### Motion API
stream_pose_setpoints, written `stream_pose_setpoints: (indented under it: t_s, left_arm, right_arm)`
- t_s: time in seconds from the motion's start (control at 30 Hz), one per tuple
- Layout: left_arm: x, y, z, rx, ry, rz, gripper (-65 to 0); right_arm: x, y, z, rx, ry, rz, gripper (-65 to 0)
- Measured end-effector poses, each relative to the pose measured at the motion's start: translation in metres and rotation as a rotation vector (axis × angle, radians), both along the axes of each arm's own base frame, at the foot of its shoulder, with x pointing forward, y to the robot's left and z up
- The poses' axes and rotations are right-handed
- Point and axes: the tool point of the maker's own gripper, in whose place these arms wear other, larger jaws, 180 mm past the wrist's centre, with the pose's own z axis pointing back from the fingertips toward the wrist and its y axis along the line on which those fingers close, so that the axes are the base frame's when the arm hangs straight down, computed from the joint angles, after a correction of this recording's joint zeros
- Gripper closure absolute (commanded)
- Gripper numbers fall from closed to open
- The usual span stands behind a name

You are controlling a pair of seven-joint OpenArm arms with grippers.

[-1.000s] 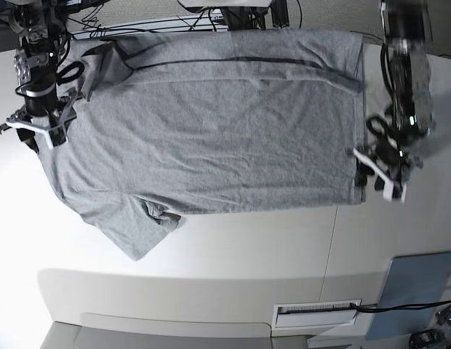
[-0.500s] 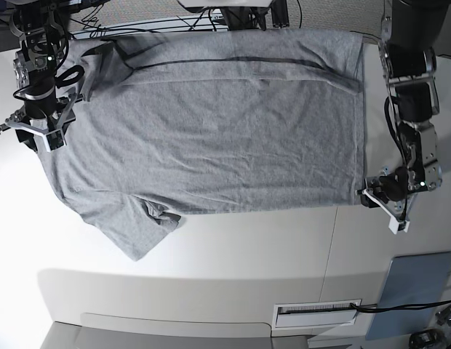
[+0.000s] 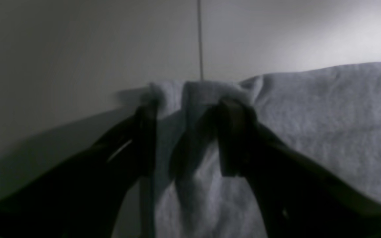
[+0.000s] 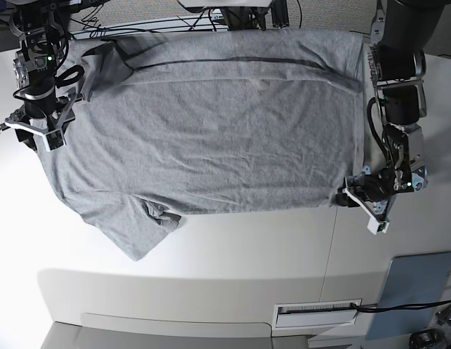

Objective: Fold the T-shirt properly
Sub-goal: 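Reach both grippers to the hem corners and grasp them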

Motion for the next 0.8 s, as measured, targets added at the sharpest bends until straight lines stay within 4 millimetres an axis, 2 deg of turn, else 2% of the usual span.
stream_pose_setpoints:
  t_s: [0.07, 0.2, 0.3, 0.37, 0.43, 0.53, 0.73, 0.8]
  left_arm:
    - [-0.001, -0.001, -0.001, 0.0, 0.006, -0.009, -23.0]
    - [-0.005, 0.0, -0.004, 0.015, 0.025, -0.017, 0.0]
    - [-0.005, 0.001, -0.005, 0.028, 0.026, -0.022, 0.0]
    - [-0.005, 0.001, -0.005, 0.033, 0.026, -0.032, 0.0]
    - [-0.006, 0.0, -0.004, 0.033, 0.028, -0.041, 0.0]
    - [-0.007, -0.001, -0.005, 0.035, 0.035, -0.057, 0.0]
    - [-0.008, -0.001, -0.005, 0.032, 0.038, -0.058, 0.0]
    - [-0.008, -0.002, -0.005, 0.034, 0.04, -0.06, 0.0]
  right_arm:
    - [0.001, -0.002, 0.003, -0.032, -0.008, 0.006, -31.4]
    - [0.012, 0.003, 0.019, -0.078, -0.098, 0.065, -31.4]
    - [0.019, 0.002, 0.028, -0.083, -0.139, 0.06, -32.3]
    - [0.032, 0.005, 0.031, -0.086, -0.132, 0.094, -36.6]
    - [0.045, 0.007, 0.028, -0.025, -0.123, 0.107, -39.5]
    - [0.065, 0.007, 0.017, 0.106, -0.1, 0.104, -39.5]
    - [0.123, -0.014, 0.027, 0.316, -0.135, 0.03, -39.5]
    - [0.139, -0.024, 0.023, 0.348, -0.112, -0.002, -39.5]
